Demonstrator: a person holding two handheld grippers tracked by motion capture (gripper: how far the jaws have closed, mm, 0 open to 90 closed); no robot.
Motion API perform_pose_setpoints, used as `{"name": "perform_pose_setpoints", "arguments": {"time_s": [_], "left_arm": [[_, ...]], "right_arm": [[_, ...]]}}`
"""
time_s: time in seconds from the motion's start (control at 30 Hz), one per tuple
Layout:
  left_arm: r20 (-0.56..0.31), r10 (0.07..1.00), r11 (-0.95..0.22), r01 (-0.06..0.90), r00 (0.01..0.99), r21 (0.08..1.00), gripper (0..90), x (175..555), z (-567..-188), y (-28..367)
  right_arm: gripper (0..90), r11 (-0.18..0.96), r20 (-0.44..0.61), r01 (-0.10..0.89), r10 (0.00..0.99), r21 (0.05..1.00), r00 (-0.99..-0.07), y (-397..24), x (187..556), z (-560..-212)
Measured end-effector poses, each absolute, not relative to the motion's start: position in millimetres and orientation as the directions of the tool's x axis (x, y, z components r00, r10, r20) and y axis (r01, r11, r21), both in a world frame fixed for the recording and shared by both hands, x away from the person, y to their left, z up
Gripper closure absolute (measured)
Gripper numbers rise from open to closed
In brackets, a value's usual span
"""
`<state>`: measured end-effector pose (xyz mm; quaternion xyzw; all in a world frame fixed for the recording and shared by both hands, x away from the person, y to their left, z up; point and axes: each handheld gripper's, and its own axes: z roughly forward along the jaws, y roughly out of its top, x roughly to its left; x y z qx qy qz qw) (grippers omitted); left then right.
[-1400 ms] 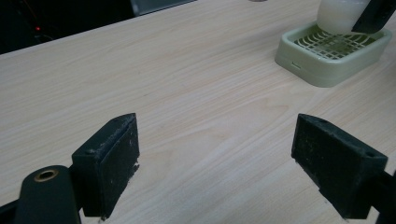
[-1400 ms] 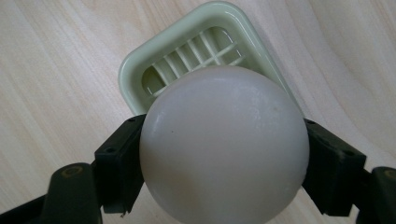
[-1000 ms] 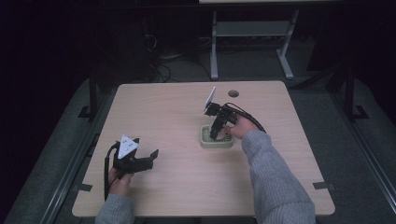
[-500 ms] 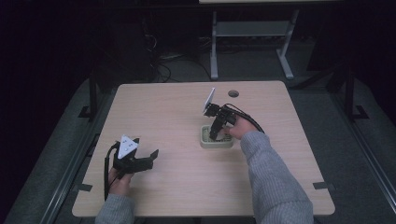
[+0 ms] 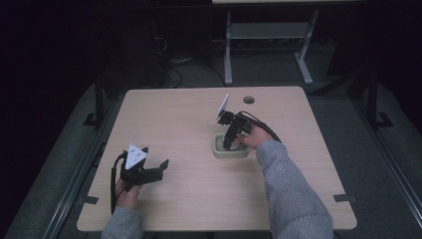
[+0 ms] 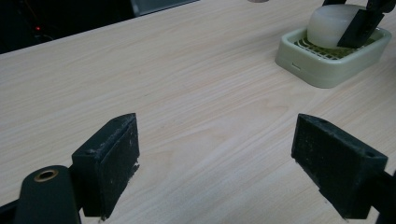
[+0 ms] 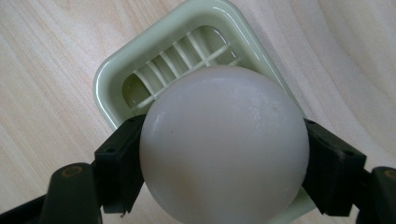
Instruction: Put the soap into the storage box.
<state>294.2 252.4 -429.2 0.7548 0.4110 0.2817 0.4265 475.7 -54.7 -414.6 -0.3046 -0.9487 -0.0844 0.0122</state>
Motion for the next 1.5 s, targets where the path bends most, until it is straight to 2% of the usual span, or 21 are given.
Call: {"name": "perform_pose_setpoints", "arguments": {"time_s": [0.87,1.5], "left_arm": [[0.075,0.86,-0.298,0.378,0.504,0.876,14.8,294.0,-429.0,252.0],[0.075,0.86,-0.298,0.378,0.505,0.877,14.8,293.9,-428.9,250.9]], "right_arm": [[23.2,0.798,0.085,0.589,0.583,0.127,-0.808,-54.2,473.8,-418.5],[23.1,0.78,0.102,0.602,0.594,0.172,-0.798,-61.5,469.6,-406.4]]}}
